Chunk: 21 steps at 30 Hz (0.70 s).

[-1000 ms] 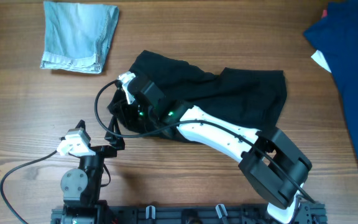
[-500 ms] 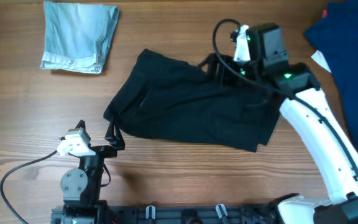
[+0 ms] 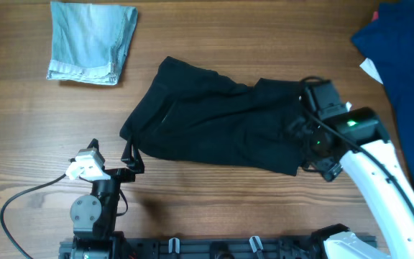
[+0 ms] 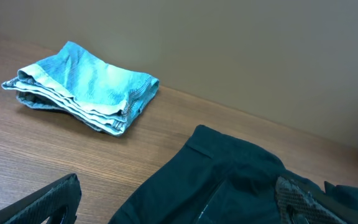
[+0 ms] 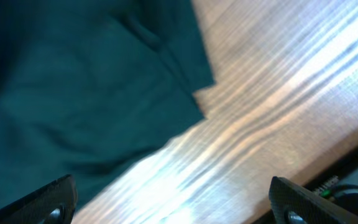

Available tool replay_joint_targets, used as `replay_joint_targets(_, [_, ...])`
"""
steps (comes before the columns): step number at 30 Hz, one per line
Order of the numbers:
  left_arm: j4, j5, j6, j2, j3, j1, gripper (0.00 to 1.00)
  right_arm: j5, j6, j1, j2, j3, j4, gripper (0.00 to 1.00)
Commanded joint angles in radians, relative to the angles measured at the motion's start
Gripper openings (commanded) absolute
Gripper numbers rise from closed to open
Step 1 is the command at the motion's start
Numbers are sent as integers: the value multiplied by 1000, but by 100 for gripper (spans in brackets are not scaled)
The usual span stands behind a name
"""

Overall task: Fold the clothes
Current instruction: 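Grasp the trousers' left and right edges with both grippers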

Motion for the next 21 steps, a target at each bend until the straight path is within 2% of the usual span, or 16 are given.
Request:
replay_joint_targets(1, [2,5,24,-6,-6,5,100,-71,29,-3,5,-155,118,100])
replay_joint_targets(4, [2,5,24,-6,-6,5,100,-175,26,-2,6,-271,245,100])
replay_joint_targets(6, [2,28,12,-6,-6,5,100,-172,26,-2,7,-321,272,100])
replay_joint_targets(7, [2,87,5,-6,-6,5,100,-173,27,-2,7,-337,280,100])
replay_joint_targets(8, [11,174,-71,-6,-6,1,100,-174,26,-2,7,-353,298,100])
replay_joint_targets(10, [48,507,-354,-6,-6,-15,100,-173,26,-2,11,-365,328,100])
replay_joint_targets(12, [35,647,-381,3,-6,-18,100,-173,26,-2,12,-365,339,100])
replay_joint_targets(17, [71,638,-370,7,14,-18,99,-173,25,-2,12,-365,356,100])
replay_joint_targets(19, [-10,561,-369,43,91,-18,100,-172,25,-2,12,-365,366,100])
replay_joint_targets(21, [-95,534,-269,146,203,-18,100,-173,25,-2,12,-365,378,100])
